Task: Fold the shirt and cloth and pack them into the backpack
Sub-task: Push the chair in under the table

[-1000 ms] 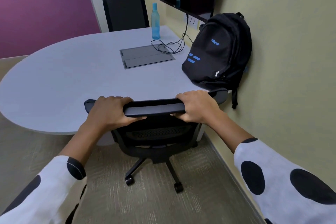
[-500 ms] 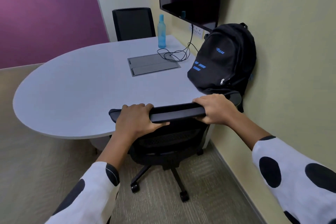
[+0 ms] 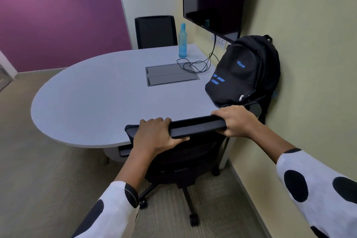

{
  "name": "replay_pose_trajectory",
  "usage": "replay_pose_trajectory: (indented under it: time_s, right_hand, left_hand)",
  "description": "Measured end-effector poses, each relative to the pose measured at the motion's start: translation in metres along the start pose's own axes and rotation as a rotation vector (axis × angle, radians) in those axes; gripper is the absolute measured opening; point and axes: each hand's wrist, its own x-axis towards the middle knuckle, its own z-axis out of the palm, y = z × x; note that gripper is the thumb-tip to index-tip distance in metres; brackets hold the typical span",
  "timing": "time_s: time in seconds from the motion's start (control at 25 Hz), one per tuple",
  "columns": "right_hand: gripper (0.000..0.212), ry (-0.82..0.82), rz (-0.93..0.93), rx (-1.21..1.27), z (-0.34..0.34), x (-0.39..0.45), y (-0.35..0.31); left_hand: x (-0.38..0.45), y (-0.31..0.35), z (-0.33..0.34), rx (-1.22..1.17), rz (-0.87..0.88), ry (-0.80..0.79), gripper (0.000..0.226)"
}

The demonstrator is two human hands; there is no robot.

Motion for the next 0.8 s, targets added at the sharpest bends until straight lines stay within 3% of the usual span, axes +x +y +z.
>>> replay_pose_trajectory:
  time_s: [0.44,0.64,0.72,0.8]
  right_hand:
    - [0.063,0.012,-0.105,-0.008,0.006,-0.005,0.030]
    - [0.097,-0.024,-0.113,-0.007,0.005,-0.008,0.033]
    - [0.105,-0.025,-0.145,0.144,0.002,-0.014,0.032]
    - [0.095,0.050,-0.105,0.525,-0.010,-0.022,0.028]
  left_hand:
    - [-0.001,0.034,0.001,0.027,-0.088,-0.010,0.098]
    - [-0.004,0.037,-0.001,0.017,-0.127,-0.026,0.102]
    - [-0.008,0.037,-0.005,0.015,-0.128,-0.063,0.110]
    - [-0.012,0.036,-0.010,-0.063,-0.117,-0.129,0.115]
